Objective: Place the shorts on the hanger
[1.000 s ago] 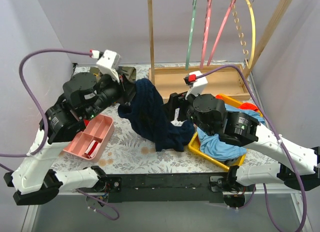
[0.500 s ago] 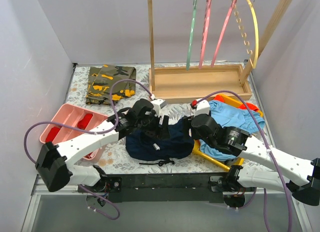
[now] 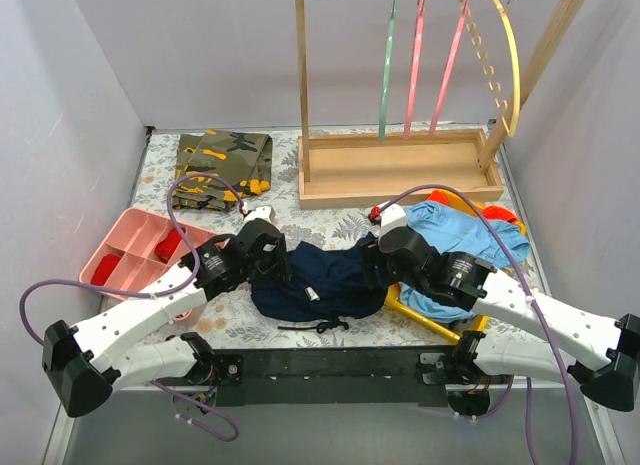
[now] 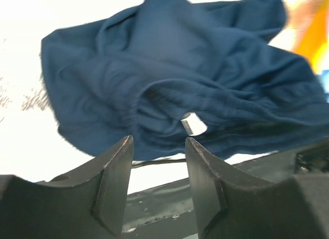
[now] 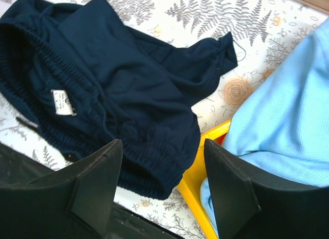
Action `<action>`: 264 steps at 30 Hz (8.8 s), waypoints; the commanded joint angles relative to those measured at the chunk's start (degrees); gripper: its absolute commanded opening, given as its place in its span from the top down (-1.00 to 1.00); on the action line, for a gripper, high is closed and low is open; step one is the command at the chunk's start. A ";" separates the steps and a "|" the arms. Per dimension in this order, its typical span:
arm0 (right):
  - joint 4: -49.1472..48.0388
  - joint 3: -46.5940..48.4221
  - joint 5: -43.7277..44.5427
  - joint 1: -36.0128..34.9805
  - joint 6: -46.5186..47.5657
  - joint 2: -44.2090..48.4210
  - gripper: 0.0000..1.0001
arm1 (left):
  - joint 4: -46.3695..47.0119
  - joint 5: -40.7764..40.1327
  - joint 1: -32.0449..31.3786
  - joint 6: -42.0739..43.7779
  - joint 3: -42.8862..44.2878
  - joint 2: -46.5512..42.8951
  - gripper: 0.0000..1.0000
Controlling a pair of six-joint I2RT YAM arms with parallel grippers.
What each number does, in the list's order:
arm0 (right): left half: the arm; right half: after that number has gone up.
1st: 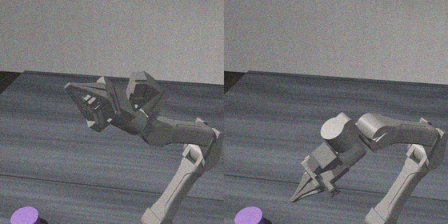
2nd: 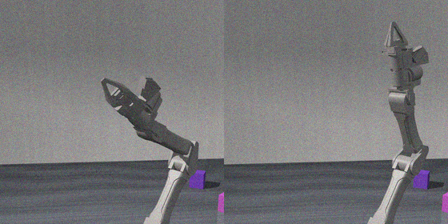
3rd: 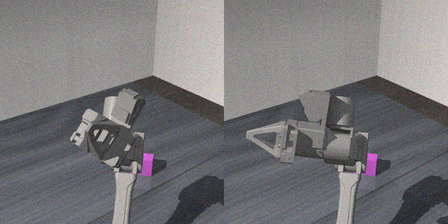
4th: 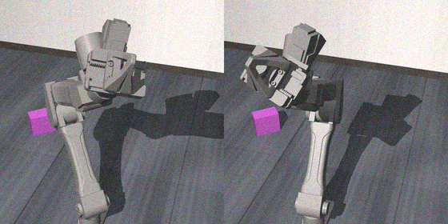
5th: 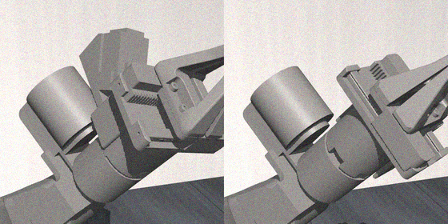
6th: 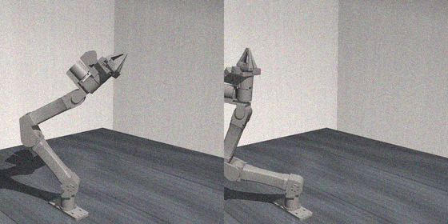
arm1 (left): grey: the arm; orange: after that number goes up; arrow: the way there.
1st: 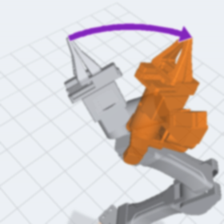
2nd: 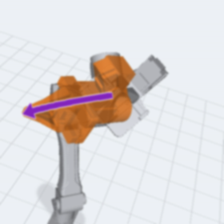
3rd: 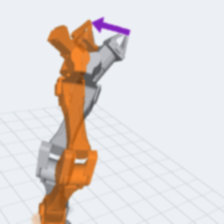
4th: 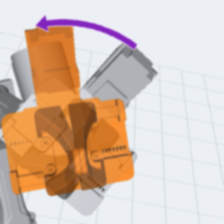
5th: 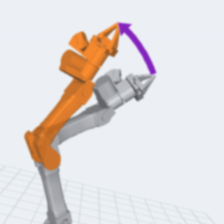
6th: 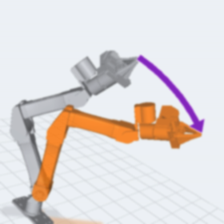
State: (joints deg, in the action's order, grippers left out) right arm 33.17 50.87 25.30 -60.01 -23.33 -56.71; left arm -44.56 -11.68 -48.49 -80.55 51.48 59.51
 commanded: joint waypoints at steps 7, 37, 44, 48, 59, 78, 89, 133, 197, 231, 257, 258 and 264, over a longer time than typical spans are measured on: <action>4.97 -0.60 -8.42 0.07 4.26 3.45 -0.40 | -2.03 -8.43 0.15 -3.82 -1.21 3.60 0.23; 5.74 2.17 5.53 0.51 -0.21 -9.64 0.97 | 0.54 -15.81 0.85 1.80 3.08 8.79 1.00; 8.49 25.46 12.05 0.68 2.93 -7.63 0.97 | -8.62 -29.08 1.29 11.19 28.29 2.28 1.00; 8.58 36.12 14.68 0.68 5.21 -8.50 0.97 | -5.55 -30.94 1.29 19.98 43.23 2.89 1.00; 12.88 59.96 19.00 0.68 11.03 -15.97 0.97 | -0.35 -29.98 1.29 31.96 62.60 7.64 1.00; -10.65 -3.48 -3.24 10.96 -10.24 -5.26 0.97 | 13.17 3.32 7.71 4.88 -0.77 4.12 1.00; -12.78 -7.10 -7.63 15.80 -8.31 -1.92 0.19 | 11.78 15.54 9.03 10.85 6.16 4.92 -0.16; -13.31 -12.46 -12.20 15.89 -6.81 5.11 0.11 | 30.84 -10.63 1.91 35.19 80.61 50.88 -0.30; -13.13 -11.50 -11.59 15.89 -5.58 1.60 0.10 | 49.21 -20.92 -0.64 50.41 77.01 48.25 1.00; -8.47 -8.86 -7.20 15.89 -0.93 3.18 0.02 | 21.38 -6.26 -0.64 33.36 25.87 -6.46 1.00; -12.78 -7.54 -2.54 12.29 -0.49 -3.93 0.20 | -10.73 22.23 -0.73 27.82 18.13 -19.25 1.00; -12.60 -6.85 -1.93 12.20 -0.57 -4.81 0.28 | -10.73 21.97 -0.73 27.82 18.04 -19.51 1.00; -11.46 -2.72 1.32 10.35 -0.13 -7.36 0.83 | -6.52 21.70 -0.73 28.26 14.62 -19.78 1.00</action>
State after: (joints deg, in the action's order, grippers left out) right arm 22.81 42.76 22.33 -48.36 -23.77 -62.96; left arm -55.16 9.32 -49.25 -52.56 68.38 40.01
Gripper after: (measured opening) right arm 0.186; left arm 0.152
